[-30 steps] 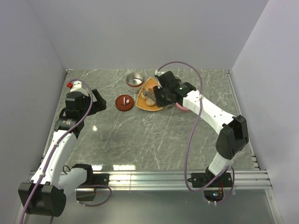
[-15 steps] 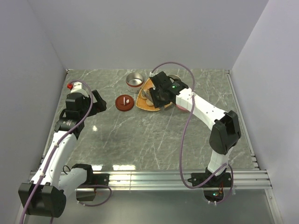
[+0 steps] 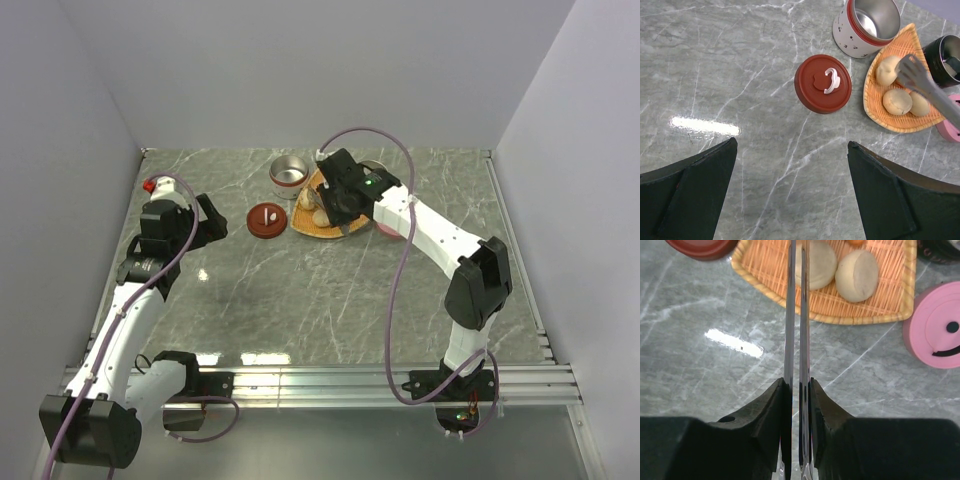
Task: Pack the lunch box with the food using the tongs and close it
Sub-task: Pick up the food using the clamp, then place the food into the lunch box
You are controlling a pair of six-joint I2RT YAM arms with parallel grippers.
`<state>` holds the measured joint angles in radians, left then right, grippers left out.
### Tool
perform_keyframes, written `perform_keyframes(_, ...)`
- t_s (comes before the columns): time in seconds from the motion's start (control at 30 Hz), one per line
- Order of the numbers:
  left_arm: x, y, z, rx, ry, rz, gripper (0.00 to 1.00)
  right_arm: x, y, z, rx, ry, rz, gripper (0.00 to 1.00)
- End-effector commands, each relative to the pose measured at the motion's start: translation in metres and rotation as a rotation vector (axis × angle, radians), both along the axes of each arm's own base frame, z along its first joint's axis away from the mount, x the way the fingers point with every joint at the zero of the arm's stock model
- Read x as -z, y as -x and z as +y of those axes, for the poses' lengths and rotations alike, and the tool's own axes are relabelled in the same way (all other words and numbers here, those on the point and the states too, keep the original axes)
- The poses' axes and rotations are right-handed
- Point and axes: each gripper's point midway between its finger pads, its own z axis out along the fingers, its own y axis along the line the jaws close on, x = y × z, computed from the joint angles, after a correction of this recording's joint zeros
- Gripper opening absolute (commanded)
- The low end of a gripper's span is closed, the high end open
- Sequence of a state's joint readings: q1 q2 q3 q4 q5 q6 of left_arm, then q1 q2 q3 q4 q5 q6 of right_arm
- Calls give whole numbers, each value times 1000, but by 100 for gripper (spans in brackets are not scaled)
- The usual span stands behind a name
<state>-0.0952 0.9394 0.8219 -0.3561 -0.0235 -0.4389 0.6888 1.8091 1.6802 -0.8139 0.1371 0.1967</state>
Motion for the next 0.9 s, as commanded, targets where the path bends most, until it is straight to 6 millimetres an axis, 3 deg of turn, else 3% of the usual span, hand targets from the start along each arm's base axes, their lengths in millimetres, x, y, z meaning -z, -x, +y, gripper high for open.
perform_keyframes(0.0, -11, -2, 0, 1, -3, -51, 99, -58, -11, 9, 2, -85, -122, 17)
perform_keyframes(0.2, -12, -2, 0, 1, -4, -54, 99, -100, -18, 17, -7, -147, -198, 17)
perform_keyframes(0.3, -13, -1, 1, 2, -9, -53, 99, -107, -28, 22, -12, -154, -232, 17)
perform_keyframes(0.5, -16, 0, 2, -1, -17, -55, 99, -105, -54, 39, -26, -149, -271, 17)
perform_keyframes(0.63, -17, 3, 4, -8, -21, -52, 99, -96, -69, 48, -27, -126, -267, 27)
perform_keyframes(0.87, -17, 6, 5, -14, -23, -54, 100, -96, -74, 46, -21, -104, -281, 32)
